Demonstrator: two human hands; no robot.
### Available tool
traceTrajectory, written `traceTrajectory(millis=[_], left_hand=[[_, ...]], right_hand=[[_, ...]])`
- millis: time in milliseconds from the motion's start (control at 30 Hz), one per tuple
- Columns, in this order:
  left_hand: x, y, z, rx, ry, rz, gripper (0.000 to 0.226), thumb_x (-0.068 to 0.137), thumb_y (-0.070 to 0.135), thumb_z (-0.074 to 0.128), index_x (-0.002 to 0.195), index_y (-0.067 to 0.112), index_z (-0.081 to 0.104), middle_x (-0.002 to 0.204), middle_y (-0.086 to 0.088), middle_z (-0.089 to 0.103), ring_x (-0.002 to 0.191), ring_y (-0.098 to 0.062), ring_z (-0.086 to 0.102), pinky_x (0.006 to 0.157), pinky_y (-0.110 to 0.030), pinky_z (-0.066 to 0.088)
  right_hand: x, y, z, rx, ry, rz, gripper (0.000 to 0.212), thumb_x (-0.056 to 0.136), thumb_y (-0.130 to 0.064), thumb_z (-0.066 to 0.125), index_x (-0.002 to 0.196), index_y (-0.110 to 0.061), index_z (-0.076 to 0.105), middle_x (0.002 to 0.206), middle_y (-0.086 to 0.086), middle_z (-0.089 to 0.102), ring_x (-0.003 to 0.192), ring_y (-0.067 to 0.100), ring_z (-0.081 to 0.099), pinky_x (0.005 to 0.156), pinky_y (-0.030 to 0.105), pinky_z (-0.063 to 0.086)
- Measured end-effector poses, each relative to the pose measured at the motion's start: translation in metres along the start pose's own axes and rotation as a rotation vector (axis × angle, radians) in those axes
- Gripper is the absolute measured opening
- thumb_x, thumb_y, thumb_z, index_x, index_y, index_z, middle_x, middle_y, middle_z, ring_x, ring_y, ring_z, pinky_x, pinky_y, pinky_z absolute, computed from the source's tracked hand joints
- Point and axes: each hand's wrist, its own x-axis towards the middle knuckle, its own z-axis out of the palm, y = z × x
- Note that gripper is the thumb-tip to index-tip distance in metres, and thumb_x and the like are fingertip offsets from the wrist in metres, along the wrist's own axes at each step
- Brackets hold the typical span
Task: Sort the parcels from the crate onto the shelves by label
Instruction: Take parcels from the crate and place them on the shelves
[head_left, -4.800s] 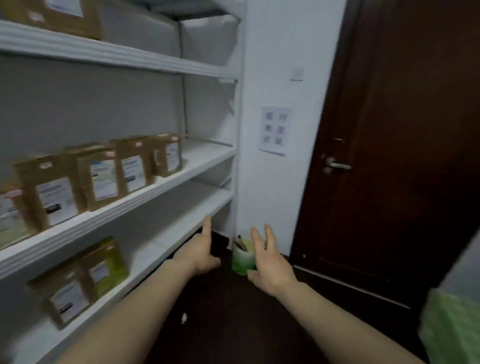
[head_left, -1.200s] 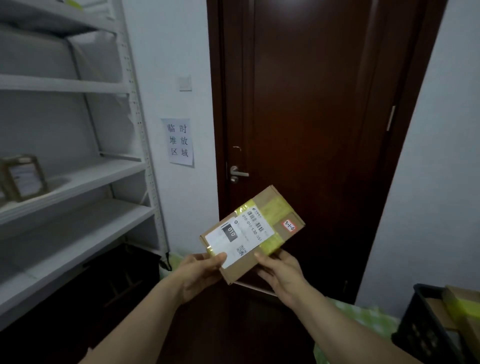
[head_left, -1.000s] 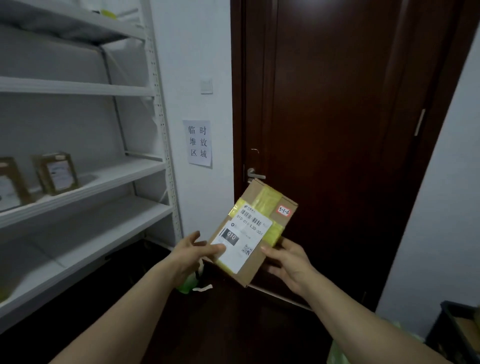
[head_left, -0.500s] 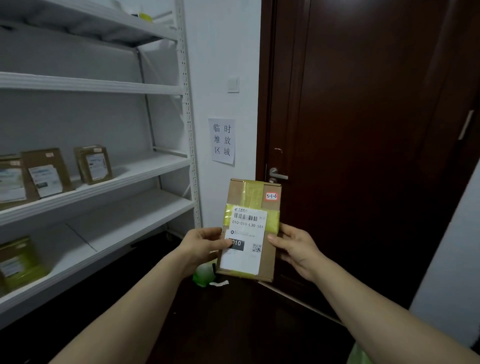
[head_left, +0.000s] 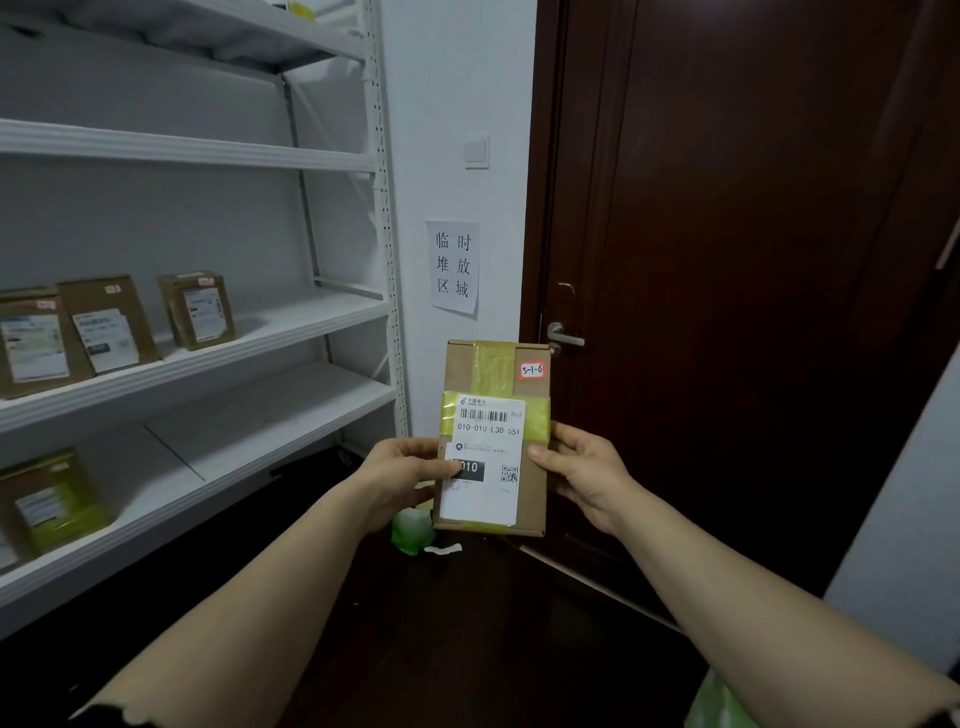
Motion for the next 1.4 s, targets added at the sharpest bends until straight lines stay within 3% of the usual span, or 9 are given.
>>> traceTrajectory(millis=[267,433,533,633,800,967,1067,1300,1400], left_hand=[[-0.005,0.001,-0.007,-0.014,0.033,-0.016,0.028,0.08,0.0,0.071,0.107,0.001,0.066,0.1,-0.011,0.073,0.096,-0.023,0.069,0.084,-0.037,0.055],[-0.01,0.002,-0.014,-0.005,0.038,-0.026,0.025,0.08,0.003,0.072,0.104,0.003,0.066,0.098,-0.01,0.074,0.095,-0.023,0.069,0.076,-0.034,0.056],[-0.011,0.002,-0.018,0.013,0.048,-0.039,0.026,0.079,0.009,0.074,0.104,0.004,0.066,0.099,-0.009,0.074,0.097,-0.024,0.069,0.078,-0.035,0.056],[-0.013,0.002,-0.019,0.048,0.073,-0.057,0.036,0.077,0.016,0.077,0.108,0.002,0.064,0.097,-0.007,0.074,0.091,-0.021,0.071,0.072,-0.033,0.057],[-0.016,-0.001,-0.022,0.131,0.153,-0.093,0.067,0.059,0.049,0.085,0.106,0.006,0.063,0.093,-0.004,0.075,0.092,-0.023,0.07,0.09,-0.044,0.054],[-0.025,-0.001,-0.027,0.152,0.192,-0.081,0.06,0.068,0.069,0.067,0.107,0.023,0.062,0.103,-0.001,0.07,0.096,-0.023,0.066,0.094,-0.052,0.049],[-0.031,-0.002,-0.034,0.161,0.213,-0.094,0.072,0.065,0.074,0.062,0.116,0.023,0.06,0.106,-0.001,0.069,0.097,-0.022,0.066,0.092,-0.052,0.05],[-0.04,-0.002,-0.048,0.151,0.251,-0.146,0.067,0.075,0.073,0.053,0.117,0.021,0.061,0.103,-0.002,0.067,0.092,-0.02,0.063,0.086,-0.044,0.051],[-0.042,-0.003,-0.052,0.132,0.271,-0.171,0.066,0.077,0.073,0.05,0.113,0.02,0.063,0.105,-0.004,0.066,0.095,-0.023,0.062,0.09,-0.047,0.05]], right_hand=[[0.003,0.002,0.01,-0.028,-0.022,0.01,0.045,0.087,0.0,0.063,0.129,-0.013,0.054,0.098,-0.006,0.07,0.1,0.014,0.064,0.098,0.041,0.046],[0.005,0.003,0.017,-0.026,-0.049,0.011,0.037,0.087,0.002,0.061,0.117,-0.019,0.057,0.096,-0.004,0.07,0.096,0.012,0.064,0.083,0.031,0.051],[0.005,0.005,0.02,-0.032,-0.06,0.012,0.039,0.087,0.002,0.062,0.121,-0.016,0.057,0.098,-0.003,0.071,0.098,0.014,0.064,0.082,0.03,0.051],[0.006,0.009,0.024,-0.044,-0.068,0.026,0.044,0.087,0.002,0.062,0.128,-0.012,0.055,0.103,0.0,0.07,0.102,0.017,0.065,0.086,0.032,0.051],[0.007,0.015,0.037,-0.074,-0.112,0.036,0.048,0.086,0.004,0.062,0.13,-0.011,0.052,0.104,0.001,0.071,0.098,0.016,0.067,0.081,0.03,0.053],[0.006,0.02,0.05,-0.108,-0.154,0.079,0.046,0.085,0.006,0.062,0.127,-0.013,0.054,0.103,0.003,0.071,0.092,0.014,0.068,0.069,0.024,0.052],[0.006,0.021,0.058,-0.126,-0.169,0.105,0.045,0.085,0.006,0.062,0.126,-0.013,0.054,0.104,0.004,0.071,0.09,0.013,0.068,0.066,0.023,0.051],[0.007,0.027,0.072,-0.153,-0.214,0.119,0.042,0.086,0.004,0.063,0.122,-0.014,0.056,0.1,0.003,0.071,0.09,0.015,0.067,0.068,0.026,0.051],[0.01,0.03,0.076,-0.161,-0.236,0.129,0.038,0.086,0.003,0.063,0.118,-0.018,0.057,0.099,0.002,0.071,0.092,0.017,0.067,0.075,0.033,0.053]])
